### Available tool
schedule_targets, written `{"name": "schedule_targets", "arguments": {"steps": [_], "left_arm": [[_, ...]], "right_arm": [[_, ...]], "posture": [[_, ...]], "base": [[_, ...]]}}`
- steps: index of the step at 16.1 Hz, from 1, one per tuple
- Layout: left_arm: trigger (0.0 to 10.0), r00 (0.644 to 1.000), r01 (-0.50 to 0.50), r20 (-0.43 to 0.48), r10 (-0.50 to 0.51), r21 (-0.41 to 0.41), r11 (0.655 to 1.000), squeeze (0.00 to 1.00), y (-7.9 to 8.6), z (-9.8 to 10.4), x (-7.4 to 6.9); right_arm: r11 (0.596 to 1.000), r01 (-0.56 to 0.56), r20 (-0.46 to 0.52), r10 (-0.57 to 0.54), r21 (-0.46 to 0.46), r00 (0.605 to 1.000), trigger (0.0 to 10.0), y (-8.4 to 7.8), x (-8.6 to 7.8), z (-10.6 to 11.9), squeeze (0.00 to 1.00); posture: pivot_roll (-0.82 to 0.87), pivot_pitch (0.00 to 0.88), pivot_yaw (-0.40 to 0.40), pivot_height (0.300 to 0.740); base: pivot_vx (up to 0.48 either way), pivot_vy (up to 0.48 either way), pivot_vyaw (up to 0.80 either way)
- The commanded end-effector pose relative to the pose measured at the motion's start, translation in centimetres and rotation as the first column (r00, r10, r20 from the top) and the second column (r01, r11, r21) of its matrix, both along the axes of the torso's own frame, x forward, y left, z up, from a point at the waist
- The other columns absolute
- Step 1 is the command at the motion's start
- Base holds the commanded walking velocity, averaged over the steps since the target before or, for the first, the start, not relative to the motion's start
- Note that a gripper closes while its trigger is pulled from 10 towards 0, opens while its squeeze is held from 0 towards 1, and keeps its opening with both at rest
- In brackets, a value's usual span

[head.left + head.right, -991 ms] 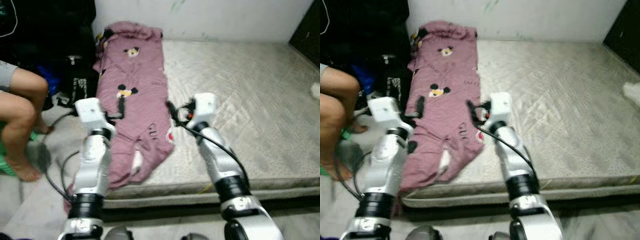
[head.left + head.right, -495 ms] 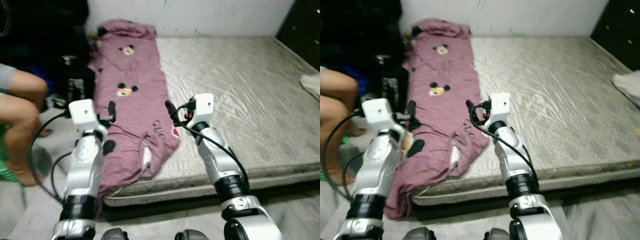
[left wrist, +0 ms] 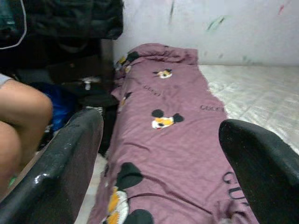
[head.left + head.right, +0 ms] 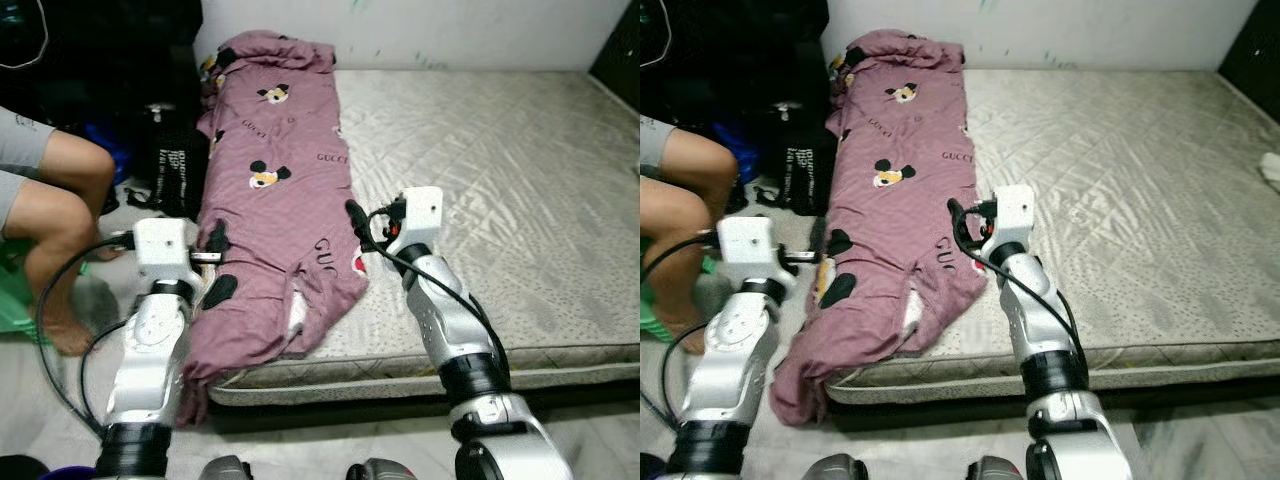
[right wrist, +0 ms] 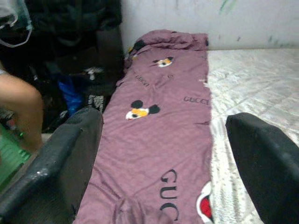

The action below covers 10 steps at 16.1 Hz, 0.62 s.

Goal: Clean up the room

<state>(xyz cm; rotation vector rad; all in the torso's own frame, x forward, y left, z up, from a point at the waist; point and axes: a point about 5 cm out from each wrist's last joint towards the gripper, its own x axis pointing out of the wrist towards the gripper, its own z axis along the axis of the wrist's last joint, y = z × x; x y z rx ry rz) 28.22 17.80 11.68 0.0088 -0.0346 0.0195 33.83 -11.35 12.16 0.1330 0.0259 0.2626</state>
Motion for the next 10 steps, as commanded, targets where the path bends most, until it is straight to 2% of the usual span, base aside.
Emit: {"name": "schedule_targets", "arguments": {"steps": [1, 4, 7, 10], "left_arm": [[10.0, 1.0, 0.016, 0.016, -0.016, -0.014, 1.0, 0.0, -0.4, 0.1, -0.7], [10.0, 0.999, -0.015, 0.03, 0.015, 0.003, 1.0, 0.0, -0.3, 0.0, -2.0], [10.0, 0.999, -0.048, 0.01, 0.048, 0.028, 0.998, 0.0, 1.4, -0.2, -4.1], [10.0, 0.999, -0.053, 0.006, 0.053, 0.026, 0.998, 0.0, 1.4, -0.4, -4.9]], "right_arm": [[0.999, 0.033, 0.014, -0.033, 0.021, 0.999, 10.0, -0.8, -0.3, 0.5, 0.0], [0.997, 0.076, 0.027, -0.077, 0.032, 0.997, 10.0, -2.2, -1.4, 0.8, 0.0], [0.987, 0.16, 0.035, -0.16, 0.011, 0.987, 10.0, -4.7, -3.4, 1.1, 0.0], [0.979, 0.203, 0.013, -0.203, -0.026, 0.979, 10.0, -6.0, -4.6, 0.6, 0.0]], "posture": [[-0.05, 0.02, -0.021, 0.74], [-0.05, 0.034, -0.026, 0.74], [-0.06, 0.059, -0.02, 0.74], [-0.06, 0.073, -0.016, 0.74]], "base": [[0.0, 0.0, 0.0], [0.0, 0.0, 0.0], [0.0, 0.0, 0.0], [0.0, 0.0, 0.0]]}}
